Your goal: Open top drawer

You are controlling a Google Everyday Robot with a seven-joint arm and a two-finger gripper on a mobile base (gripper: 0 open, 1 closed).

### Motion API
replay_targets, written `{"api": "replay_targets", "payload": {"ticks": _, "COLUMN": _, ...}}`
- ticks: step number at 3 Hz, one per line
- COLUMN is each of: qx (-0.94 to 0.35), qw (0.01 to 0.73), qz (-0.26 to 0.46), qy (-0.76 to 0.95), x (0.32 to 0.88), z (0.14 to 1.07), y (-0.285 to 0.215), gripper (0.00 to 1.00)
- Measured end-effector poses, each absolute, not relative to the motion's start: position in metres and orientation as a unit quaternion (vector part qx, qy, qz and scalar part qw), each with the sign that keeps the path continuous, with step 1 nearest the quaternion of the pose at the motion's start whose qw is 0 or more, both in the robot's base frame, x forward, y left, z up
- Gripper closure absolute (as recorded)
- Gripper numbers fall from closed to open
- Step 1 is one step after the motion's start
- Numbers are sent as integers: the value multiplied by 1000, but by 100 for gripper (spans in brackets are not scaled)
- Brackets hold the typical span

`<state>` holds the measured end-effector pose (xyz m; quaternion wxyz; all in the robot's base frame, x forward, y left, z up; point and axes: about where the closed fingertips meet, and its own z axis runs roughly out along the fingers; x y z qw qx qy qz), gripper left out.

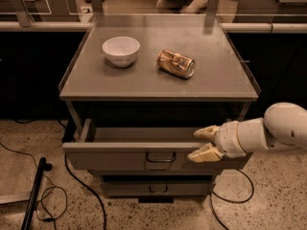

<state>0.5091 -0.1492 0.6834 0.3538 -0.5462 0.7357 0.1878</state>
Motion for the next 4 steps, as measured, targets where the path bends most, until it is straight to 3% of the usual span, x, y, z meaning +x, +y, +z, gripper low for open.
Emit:
{"api": "replay_targets", "payload": {"ticks": 2, "qx": -537, "qw": 348, "qz": 181, "qy": 747, "x": 484, "z": 678, "y": -166, "gripper": 84}}
{"api": "replay_targets", "payload": {"ticks": 3, "qx": -538, "qw": 348, "qz": 182, "qy": 746, "x": 482, "z": 681, "y": -165, "gripper": 100}}
{"api": "replay_targets", "payload": {"ticks": 4, "qx": -544, "qw": 346, "qz": 185, "qy": 742, "x": 464, "z": 689, "y": -162, "gripper": 100}}
